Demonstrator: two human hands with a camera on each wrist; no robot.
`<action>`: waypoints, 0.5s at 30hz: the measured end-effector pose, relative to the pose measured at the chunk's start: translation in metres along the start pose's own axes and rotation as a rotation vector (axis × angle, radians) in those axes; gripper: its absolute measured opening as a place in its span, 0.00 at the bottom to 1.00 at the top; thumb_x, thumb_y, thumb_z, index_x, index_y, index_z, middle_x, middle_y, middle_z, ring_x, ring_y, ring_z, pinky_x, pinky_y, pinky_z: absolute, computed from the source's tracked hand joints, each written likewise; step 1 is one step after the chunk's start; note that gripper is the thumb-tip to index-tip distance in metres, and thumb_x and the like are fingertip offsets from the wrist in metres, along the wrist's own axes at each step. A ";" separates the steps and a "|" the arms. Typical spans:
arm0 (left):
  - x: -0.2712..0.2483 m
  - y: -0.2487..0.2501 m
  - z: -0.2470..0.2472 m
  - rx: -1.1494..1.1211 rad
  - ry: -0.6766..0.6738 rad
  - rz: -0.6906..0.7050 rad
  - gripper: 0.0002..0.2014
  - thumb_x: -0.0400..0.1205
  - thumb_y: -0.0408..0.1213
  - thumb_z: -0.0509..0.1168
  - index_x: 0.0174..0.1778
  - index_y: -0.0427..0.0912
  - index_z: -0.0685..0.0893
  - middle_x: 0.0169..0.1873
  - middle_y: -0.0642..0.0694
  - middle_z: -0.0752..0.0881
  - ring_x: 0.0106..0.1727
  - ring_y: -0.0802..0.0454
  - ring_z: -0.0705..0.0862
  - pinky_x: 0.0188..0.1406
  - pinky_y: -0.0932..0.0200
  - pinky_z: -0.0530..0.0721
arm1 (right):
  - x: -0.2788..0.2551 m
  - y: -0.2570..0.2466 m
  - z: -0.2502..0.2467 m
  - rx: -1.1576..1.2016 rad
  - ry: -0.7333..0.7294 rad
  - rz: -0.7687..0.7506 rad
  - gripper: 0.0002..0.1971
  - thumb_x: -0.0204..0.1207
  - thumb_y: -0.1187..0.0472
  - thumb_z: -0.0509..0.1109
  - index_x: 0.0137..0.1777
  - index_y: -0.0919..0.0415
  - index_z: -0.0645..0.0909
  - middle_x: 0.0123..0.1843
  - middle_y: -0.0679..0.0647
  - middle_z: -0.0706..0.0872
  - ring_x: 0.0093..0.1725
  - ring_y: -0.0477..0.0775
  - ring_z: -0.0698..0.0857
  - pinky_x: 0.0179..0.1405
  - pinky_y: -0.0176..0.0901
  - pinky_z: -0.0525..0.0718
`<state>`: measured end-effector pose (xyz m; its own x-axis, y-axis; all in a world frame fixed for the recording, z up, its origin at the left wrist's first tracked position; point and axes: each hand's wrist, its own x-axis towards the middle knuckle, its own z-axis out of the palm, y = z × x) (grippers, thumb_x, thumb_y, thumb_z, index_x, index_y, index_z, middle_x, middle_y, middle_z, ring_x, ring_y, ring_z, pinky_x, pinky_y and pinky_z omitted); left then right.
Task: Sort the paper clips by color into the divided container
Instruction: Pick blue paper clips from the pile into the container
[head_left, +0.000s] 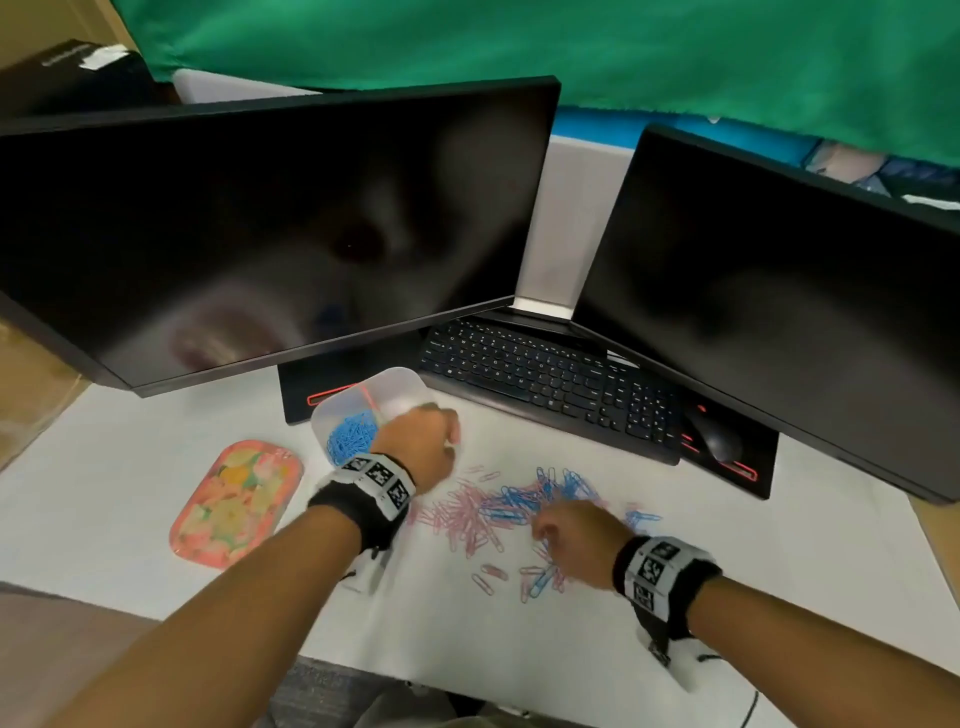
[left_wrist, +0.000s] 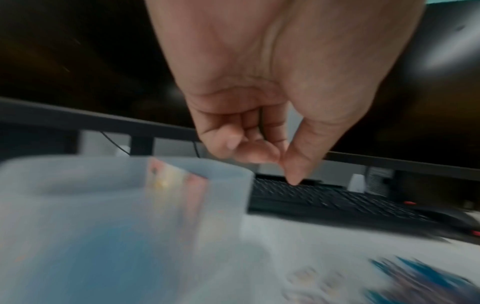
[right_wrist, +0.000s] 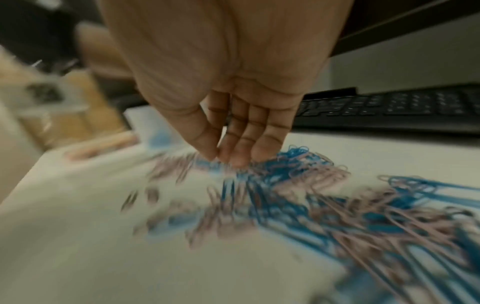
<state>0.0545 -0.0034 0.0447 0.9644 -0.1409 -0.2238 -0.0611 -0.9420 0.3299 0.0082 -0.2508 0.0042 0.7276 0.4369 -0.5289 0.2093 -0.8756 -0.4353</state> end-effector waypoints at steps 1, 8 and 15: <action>0.000 0.009 0.012 -0.011 -0.055 0.042 0.08 0.78 0.36 0.62 0.51 0.50 0.81 0.50 0.50 0.80 0.53 0.48 0.83 0.49 0.57 0.79 | -0.005 0.002 0.007 -0.099 -0.048 -0.049 0.14 0.78 0.64 0.60 0.57 0.52 0.82 0.59 0.48 0.81 0.56 0.51 0.81 0.62 0.47 0.81; 0.006 0.044 0.068 0.060 -0.281 0.109 0.13 0.78 0.35 0.63 0.58 0.48 0.83 0.57 0.46 0.81 0.57 0.43 0.82 0.57 0.51 0.83 | -0.013 0.008 0.038 -0.356 0.037 -0.267 0.10 0.77 0.60 0.66 0.55 0.57 0.86 0.51 0.54 0.84 0.52 0.56 0.82 0.48 0.46 0.84; 0.009 0.047 0.079 0.151 -0.285 0.068 0.13 0.79 0.37 0.62 0.58 0.44 0.83 0.56 0.43 0.82 0.55 0.42 0.83 0.56 0.50 0.84 | -0.007 0.012 0.048 -0.432 0.082 -0.402 0.11 0.52 0.63 0.83 0.32 0.53 0.85 0.29 0.46 0.80 0.30 0.48 0.80 0.27 0.33 0.79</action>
<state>0.0398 -0.0726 -0.0147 0.8470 -0.2645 -0.4611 -0.1810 -0.9591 0.2176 -0.0260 -0.2549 -0.0327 0.5805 0.7494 -0.3183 0.7134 -0.6566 -0.2447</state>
